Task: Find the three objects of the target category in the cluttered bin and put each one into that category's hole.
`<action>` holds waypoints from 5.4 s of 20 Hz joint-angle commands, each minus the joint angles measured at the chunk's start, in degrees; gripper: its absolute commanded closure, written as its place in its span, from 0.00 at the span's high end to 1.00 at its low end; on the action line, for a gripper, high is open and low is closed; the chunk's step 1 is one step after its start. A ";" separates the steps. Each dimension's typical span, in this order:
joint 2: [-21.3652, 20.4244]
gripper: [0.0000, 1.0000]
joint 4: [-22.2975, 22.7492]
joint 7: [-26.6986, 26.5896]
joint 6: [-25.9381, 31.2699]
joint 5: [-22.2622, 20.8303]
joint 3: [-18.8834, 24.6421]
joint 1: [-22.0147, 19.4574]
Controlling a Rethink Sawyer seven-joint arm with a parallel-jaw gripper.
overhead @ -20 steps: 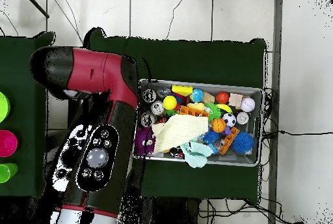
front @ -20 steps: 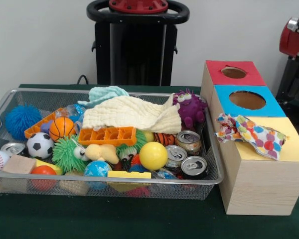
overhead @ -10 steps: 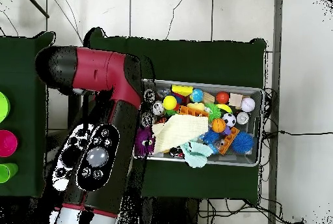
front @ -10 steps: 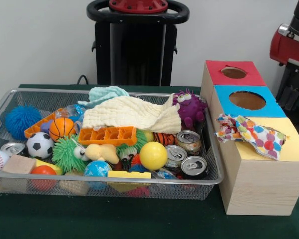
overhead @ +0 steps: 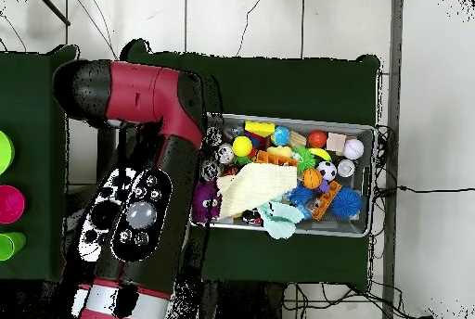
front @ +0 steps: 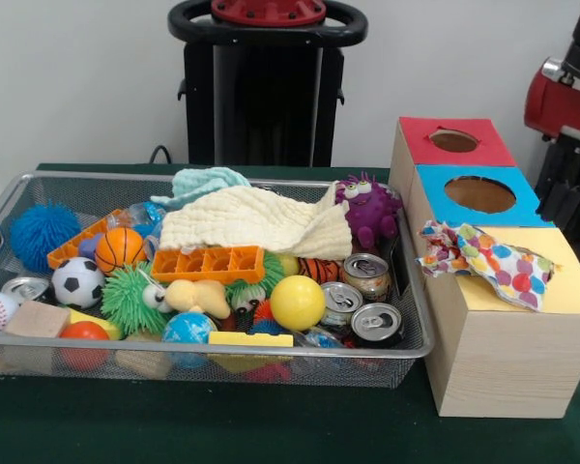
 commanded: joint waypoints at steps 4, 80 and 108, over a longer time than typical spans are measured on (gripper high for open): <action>6.27 0.00 -0.05 10.05 -9.11 -0.73 4.97 -4.81; 4.97 0.00 13.15 8.69 -17.77 1.46 13.07 -1.43; 1.01 0.00 15.55 7.46 -10.81 0.67 13.29 -0.57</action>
